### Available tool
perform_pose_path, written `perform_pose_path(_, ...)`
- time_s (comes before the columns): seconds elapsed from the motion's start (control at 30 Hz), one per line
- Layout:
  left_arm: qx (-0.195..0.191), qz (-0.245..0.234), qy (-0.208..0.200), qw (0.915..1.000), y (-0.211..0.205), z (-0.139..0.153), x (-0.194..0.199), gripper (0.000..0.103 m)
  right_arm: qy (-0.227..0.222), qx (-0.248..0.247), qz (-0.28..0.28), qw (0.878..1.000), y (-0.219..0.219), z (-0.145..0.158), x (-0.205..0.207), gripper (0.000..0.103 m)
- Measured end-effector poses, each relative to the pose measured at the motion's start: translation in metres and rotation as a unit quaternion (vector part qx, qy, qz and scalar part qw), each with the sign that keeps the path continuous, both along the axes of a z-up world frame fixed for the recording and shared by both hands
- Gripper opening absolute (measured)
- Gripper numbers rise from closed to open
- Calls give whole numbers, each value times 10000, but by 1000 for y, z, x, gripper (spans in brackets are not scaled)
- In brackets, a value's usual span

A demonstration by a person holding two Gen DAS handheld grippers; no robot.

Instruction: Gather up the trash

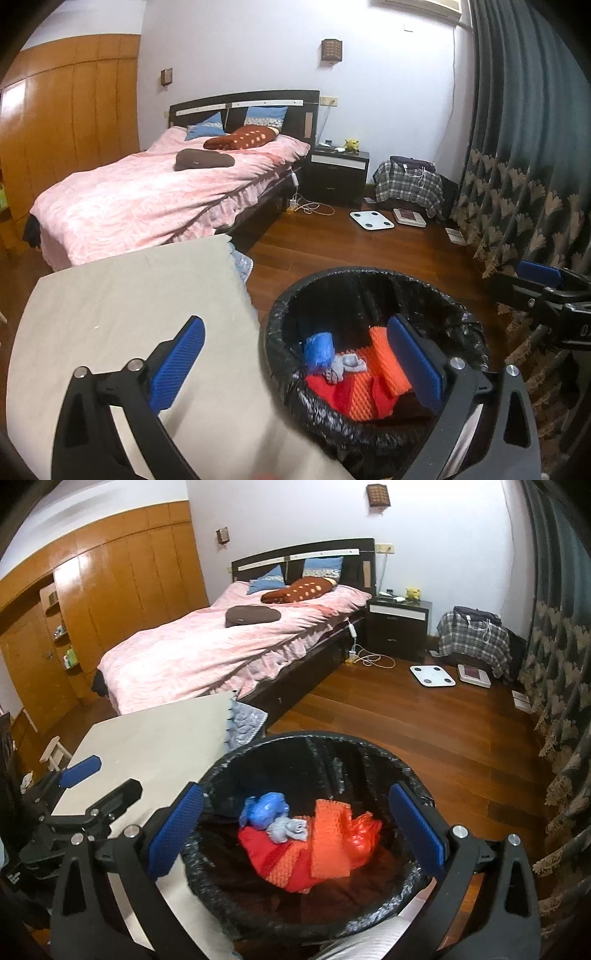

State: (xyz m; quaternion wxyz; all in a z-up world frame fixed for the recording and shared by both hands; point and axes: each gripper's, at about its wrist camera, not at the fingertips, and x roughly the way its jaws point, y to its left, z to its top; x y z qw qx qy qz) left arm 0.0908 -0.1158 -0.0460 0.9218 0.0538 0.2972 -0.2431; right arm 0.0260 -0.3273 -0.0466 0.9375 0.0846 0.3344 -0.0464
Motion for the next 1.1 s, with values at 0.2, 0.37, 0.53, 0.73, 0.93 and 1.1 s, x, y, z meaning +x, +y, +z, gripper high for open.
perform_pose_path(0.2,3,147,-142,9998,10,16,-12,97,-82,-50,154,9998,17,12,-8,98)
perform_pose_path(0.37,-37,263,-263,9993,17,28,-19,97,-141,-91,225,9996,24,19,-12,98)
perform_pose_path(0.53,-55,303,-365,9989,19,34,-24,97,-197,-126,248,9994,27,23,-14,98)
perform_pose_path(0.73,-52,299,-399,9987,19,36,-25,97,-203,-128,250,9994,27,23,-14,98)
perform_pose_path(0.93,-28,298,-424,9987,19,38,-28,97,-181,-134,265,9994,28,25,-14,98)
perform_pose_path(1.1,-20,312,-425,9986,19,39,-27,97,-189,-132,262,9994,29,25,-13,98)
